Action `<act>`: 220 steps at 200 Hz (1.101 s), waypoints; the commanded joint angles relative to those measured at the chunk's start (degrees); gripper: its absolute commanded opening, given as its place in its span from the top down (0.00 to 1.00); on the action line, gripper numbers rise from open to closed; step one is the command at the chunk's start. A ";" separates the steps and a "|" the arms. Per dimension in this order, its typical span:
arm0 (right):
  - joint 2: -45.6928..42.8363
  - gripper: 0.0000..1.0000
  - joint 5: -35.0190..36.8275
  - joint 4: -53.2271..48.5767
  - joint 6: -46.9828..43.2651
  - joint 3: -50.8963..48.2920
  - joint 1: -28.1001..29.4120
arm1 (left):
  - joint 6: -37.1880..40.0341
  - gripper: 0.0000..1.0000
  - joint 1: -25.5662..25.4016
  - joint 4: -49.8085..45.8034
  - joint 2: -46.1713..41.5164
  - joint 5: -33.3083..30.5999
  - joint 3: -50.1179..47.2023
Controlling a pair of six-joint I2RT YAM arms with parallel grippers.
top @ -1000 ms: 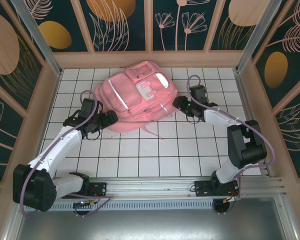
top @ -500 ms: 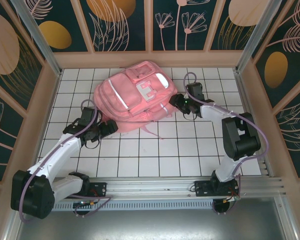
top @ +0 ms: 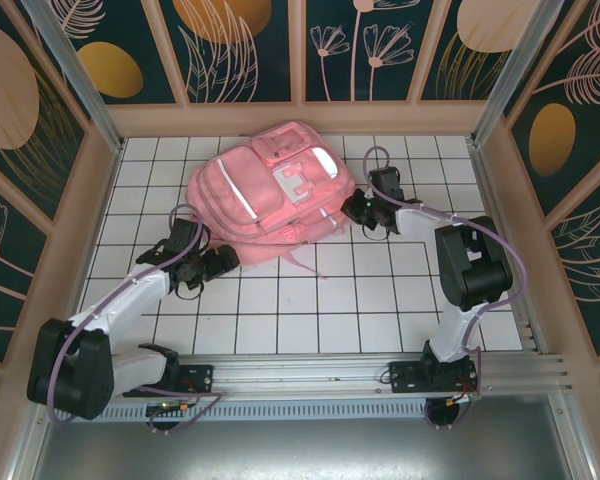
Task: Pack the student bag
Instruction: Rotate the student bag at the center of the table.
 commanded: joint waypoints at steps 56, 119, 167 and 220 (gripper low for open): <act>-16.62 1.00 4.26 4.73 6.93 -16.16 3.43 | -3.63 0.16 -1.63 7.03 14.41 -0.29 10.34; -19.43 0.75 17.05 -12.12 -5.85 -10.15 9.66 | 2.45 0.15 -2.84 1.42 8.95 -9.14 16.06; -19.76 0.60 24.79 -21.94 -25.43 -3.08 20.48 | 4.87 0.16 -4.78 1.30 0.62 -6.31 10.35; -16.45 0.48 24.51 -25.48 -29.13 1.79 21.68 | 5.11 0.16 -9.31 2.49 -2.34 -4.89 7.33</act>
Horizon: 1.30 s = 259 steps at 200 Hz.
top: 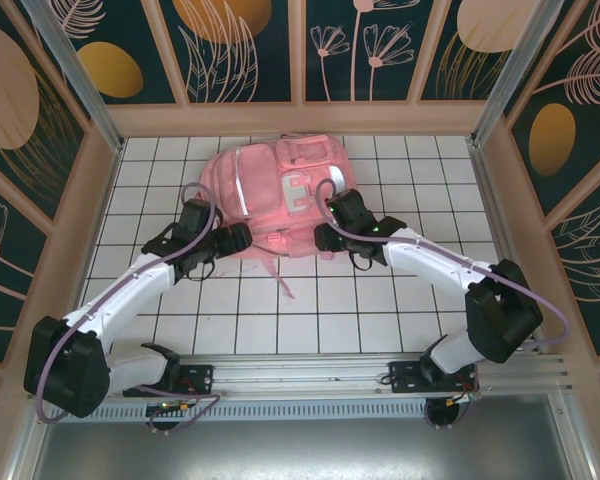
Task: Pack the student bag
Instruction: Rotate the student bag at the center of the table, then zip the student bag at the center of the table.
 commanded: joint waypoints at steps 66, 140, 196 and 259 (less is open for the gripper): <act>2.85 0.53 4.09 0.35 -15.41 0.25 3.11 | 2.12 0.17 -5.85 2.69 -3.28 1.44 -5.02; -11.60 0.50 1.66 14.64 -49.85 -14.03 4.59 | 3.91 0.16 -5.85 2.23 -3.03 3.26 -3.43; -5.21 0.50 0.59 14.23 -57.20 -11.99 5.12 | 4.58 0.16 -5.85 4.89 -3.23 5.61 -5.53; 4.68 0.50 4.27 18.78 -61.65 -9.26 6.09 | 4.76 0.16 -5.86 4.37 -5.32 4.78 -5.66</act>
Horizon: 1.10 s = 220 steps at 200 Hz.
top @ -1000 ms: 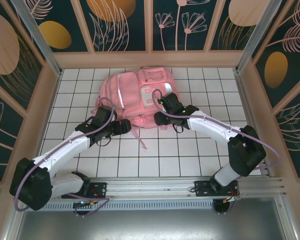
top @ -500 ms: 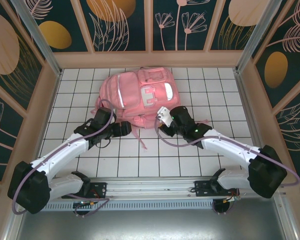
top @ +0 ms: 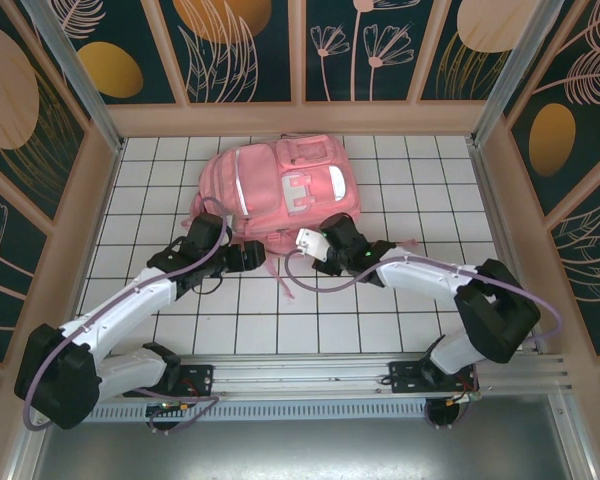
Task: Pack the student bag
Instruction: Zip the student bag at the center of the table.
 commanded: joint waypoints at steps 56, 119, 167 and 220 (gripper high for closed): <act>7.65 1.00 7.44 9.51 -2.31 2.59 -0.57 | 1.26 0.17 -0.10 -0.28 -3.29 -1.27 -1.05; -5.34 1.00 -12.24 3.34 8.67 4.05 -6.29 | 4.37 0.26 -1.07 0.06 -1.04 3.16 1.81; -7.73 1.00 -21.28 1.59 14.62 5.12 -9.26 | 4.45 0.39 -4.45 -0.02 3.13 1.71 6.29; -9.30 1.00 -27.06 3.28 19.68 4.34 -10.75 | 0.32 0.57 -6.08 5.09 8.42 4.06 8.31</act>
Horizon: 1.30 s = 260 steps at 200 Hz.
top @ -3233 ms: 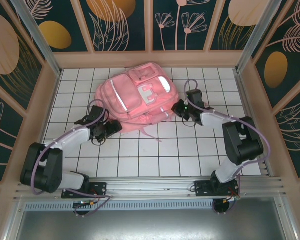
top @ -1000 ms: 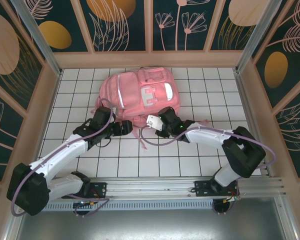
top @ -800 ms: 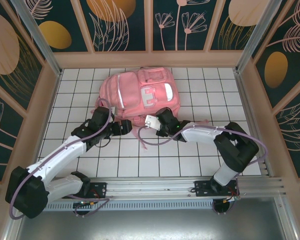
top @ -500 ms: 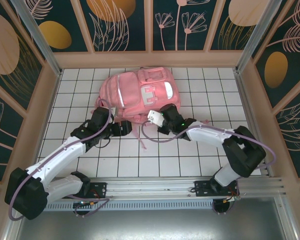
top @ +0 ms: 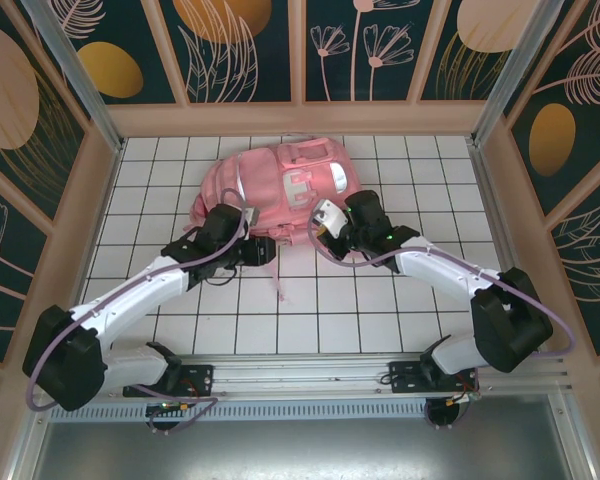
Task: Pack the student bag
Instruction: Zip the student bag at the center of the table.
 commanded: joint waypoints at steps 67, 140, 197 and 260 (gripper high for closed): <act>-4.38 1.00 -7.06 5.14 7.28 0.50 -0.56 | -4.15 0.60 -3.62 4.20 5.29 -2.16 2.41; -4.72 1.00 -7.11 7.15 10.23 -1.14 0.17 | -3.67 0.43 -3.79 1.51 7.17 -7.58 2.46; -4.28 1.00 -6.54 8.63 11.87 -1.15 0.31 | -6.52 0.48 -11.04 -5.48 10.41 -20.28 6.82; -4.42 1.00 -6.58 9.43 12.82 -1.50 0.26 | -11.04 0.46 -13.56 -2.10 14.26 -24.06 5.51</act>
